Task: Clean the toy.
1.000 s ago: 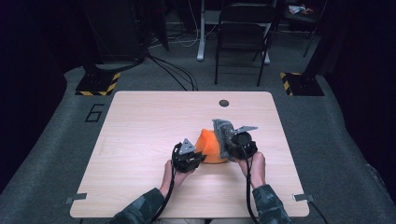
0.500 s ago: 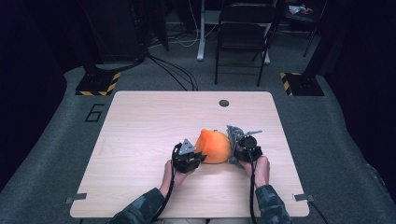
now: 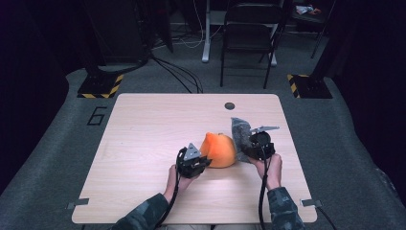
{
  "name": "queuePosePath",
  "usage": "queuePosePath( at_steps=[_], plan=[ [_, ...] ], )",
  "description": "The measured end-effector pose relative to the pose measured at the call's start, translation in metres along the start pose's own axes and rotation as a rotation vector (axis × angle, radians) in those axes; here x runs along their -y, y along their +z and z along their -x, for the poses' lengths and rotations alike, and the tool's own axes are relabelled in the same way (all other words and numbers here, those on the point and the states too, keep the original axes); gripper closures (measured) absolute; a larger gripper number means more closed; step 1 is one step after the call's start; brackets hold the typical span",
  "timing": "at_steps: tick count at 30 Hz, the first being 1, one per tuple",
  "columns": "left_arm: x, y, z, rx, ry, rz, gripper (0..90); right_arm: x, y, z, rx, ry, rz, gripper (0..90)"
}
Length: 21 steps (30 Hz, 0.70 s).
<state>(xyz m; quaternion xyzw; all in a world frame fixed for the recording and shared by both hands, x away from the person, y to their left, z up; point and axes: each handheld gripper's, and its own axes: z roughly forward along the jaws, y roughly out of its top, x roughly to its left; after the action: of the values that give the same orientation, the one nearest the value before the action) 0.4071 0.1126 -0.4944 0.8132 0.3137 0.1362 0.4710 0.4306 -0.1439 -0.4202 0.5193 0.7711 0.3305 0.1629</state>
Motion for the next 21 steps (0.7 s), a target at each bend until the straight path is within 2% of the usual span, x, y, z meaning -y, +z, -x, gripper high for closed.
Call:
queuePosePath(
  at_steps=[4, 7, 8, 10, 12, 15, 17, 18, 21],
  plan=[
    [0.000, 0.000, 0.003, 0.002, 0.015, 0.004, 79.4, -0.009, -0.008, -0.030, -0.072, -0.063, 0.031, 72.8],
    [-0.001, 0.000, 0.006, 0.002, 0.037, 0.000, 79.3, -0.011, -0.007, -0.045, -0.111, -0.107, 0.043, 72.7],
    [-0.001, 0.001, 0.006, -0.002, 0.041, 0.001, 79.3, -0.010, -0.006, -0.051, -0.119, -0.111, 0.042, 72.6],
    [-0.001, 0.001, 0.005, -0.004, 0.049, -0.003, 79.3, -0.009, 0.000, -0.058, -0.091, -0.132, 0.030, 72.5],
    [0.000, 0.001, 0.005, -0.001, 0.042, -0.005, 79.3, -0.006, 0.005, -0.060, -0.064, -0.155, 0.016, 72.5],
    [-0.001, 0.002, 0.005, -0.005, 0.054, -0.003, 79.3, -0.006, 0.007, -0.057, -0.041, -0.154, 0.008, 72.4],
    [0.000, 0.002, 0.004, -0.005, 0.047, 0.001, 79.3, -0.005, 0.006, -0.054, -0.043, -0.153, 0.003, 72.3],
    [0.000, 0.001, 0.004, 0.000, 0.045, -0.003, 79.2, -0.005, 0.007, -0.052, -0.028, -0.160, 0.005, 72.3],
    [0.000, 0.002, 0.003, 0.002, 0.032, 0.000, 79.2, -0.003, 0.008, -0.046, -0.021, -0.136, -0.007, 72.2]
  ],
)
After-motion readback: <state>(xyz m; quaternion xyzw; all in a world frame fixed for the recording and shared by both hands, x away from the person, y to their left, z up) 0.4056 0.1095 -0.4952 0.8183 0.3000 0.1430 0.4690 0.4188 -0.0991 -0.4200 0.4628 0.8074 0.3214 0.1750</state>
